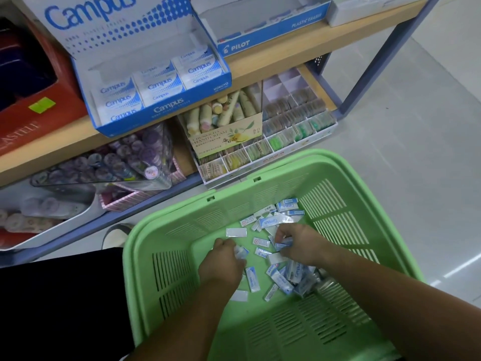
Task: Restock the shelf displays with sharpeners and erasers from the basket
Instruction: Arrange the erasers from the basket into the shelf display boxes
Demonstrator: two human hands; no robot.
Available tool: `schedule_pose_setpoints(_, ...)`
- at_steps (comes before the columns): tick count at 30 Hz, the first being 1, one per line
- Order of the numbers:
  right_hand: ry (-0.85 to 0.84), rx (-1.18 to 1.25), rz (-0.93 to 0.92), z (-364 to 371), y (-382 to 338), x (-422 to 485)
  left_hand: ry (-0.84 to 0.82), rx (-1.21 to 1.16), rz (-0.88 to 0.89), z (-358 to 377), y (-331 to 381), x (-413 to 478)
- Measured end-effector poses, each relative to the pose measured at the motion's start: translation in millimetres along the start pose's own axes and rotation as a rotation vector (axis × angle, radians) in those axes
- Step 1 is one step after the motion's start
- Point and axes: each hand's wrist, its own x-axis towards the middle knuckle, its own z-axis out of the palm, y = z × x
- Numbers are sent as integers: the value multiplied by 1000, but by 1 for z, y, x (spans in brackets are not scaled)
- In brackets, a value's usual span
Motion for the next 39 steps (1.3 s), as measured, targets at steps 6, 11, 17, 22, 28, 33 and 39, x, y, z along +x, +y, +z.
schedule_pose_setpoints(6, -171, 200, 69, -40, -35, -20, -78, -1, 20, -24, 17, -2)
schedule_pose_setpoints(11, -175, 66, 7, -91, -86, -49, -260, -400, 126, -78, 50, -33)
schedule_pose_setpoints(17, -137, 111, -95, -143, -152, -113, -275, -617, 162, -154, 93, -76)
schedule_pose_setpoints(22, -57, 192, -150, -175, -187, -168, -274, -677, 162, -211, 113, -109)
schedule_pose_setpoints(28, 23, 535, -227, -223, -228, -208, -69, -590, 317, -300, 142, -131)
schedule_pose_setpoints(33, 132, 833, -286, -235, -260, -212, -9, -686, 400, -351, 165, -125)
schedule_pose_setpoints(39, 196, 1007, -360, -226, -253, -175, 50, -684, 481, -361, 174, -103)
